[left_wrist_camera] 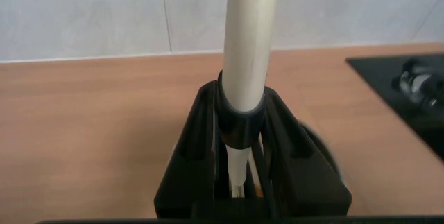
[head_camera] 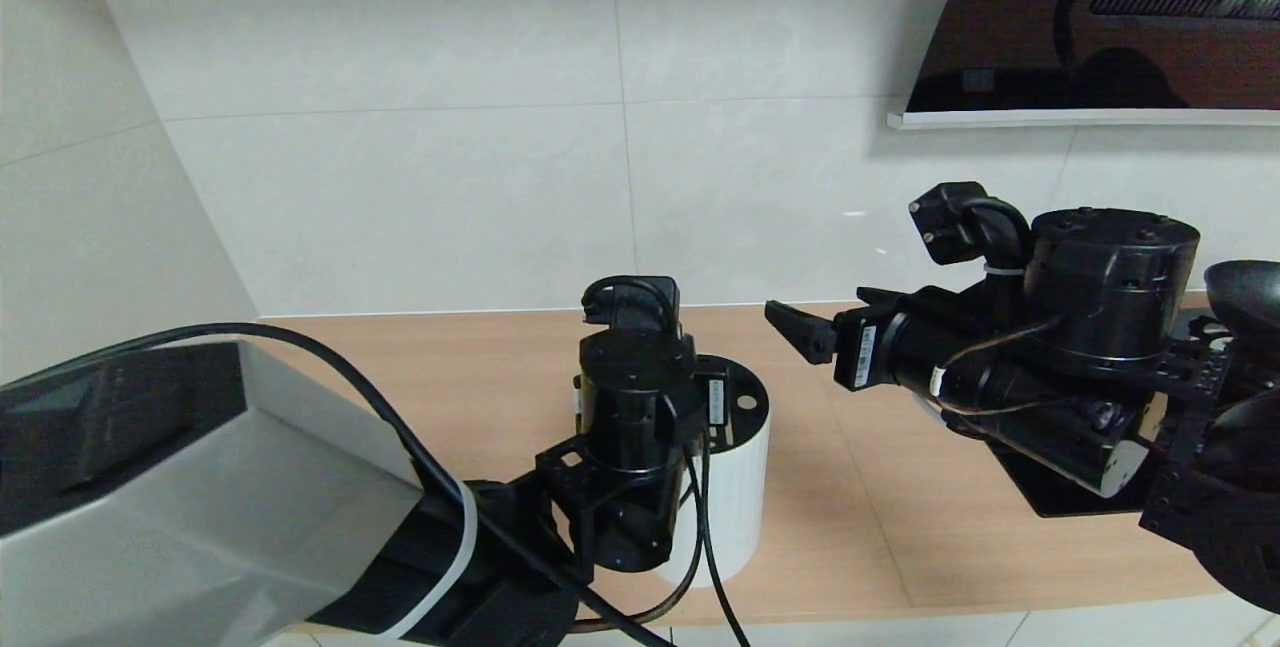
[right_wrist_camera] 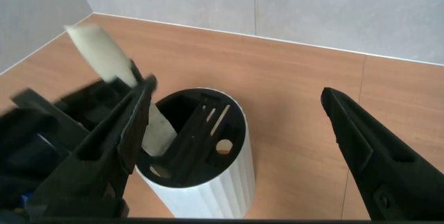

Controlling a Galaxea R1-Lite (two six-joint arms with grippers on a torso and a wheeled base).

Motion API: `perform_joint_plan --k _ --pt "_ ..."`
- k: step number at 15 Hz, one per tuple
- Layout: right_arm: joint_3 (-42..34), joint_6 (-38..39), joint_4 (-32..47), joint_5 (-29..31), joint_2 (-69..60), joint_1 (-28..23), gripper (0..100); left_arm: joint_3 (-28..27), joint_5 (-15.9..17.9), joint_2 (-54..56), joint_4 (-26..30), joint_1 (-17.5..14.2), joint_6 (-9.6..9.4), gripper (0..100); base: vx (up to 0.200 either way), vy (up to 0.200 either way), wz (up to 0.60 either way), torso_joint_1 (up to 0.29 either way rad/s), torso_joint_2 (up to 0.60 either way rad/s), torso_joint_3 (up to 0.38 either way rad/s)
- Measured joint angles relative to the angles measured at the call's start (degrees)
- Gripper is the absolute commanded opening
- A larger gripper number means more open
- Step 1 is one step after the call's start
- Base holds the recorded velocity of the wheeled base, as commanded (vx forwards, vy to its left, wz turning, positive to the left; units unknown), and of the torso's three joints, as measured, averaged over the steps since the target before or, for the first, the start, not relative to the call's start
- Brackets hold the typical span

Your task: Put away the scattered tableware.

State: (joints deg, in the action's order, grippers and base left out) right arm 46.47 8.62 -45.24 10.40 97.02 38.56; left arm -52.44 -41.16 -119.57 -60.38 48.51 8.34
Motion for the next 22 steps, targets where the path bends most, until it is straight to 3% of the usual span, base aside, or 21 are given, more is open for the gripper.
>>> perform_joint_plan --k 15,16,22 --pt "-0.04 -0.11 0.0 0.05 0.11 0.0 100 1.21 -0.06 -1.85 0.0 0.2 0.09 0 0.0 0.0 0.0 0.0 0.0 0.0" --pt "-0.06 -0.09 0.0 0.07 0.13 0.0 100 1.26 -0.06 -1.85 -0.05 0.2 0.09 100 0.0 0.0 0.0 0.0 0.0 0.0" --pt "-0.09 -0.09 -0.02 0.05 0.18 0.0 100 1.46 -0.04 -1.71 -0.02 0.15 0.09 100 0.0 0.0 0.0 0.0 0.0 0.0"
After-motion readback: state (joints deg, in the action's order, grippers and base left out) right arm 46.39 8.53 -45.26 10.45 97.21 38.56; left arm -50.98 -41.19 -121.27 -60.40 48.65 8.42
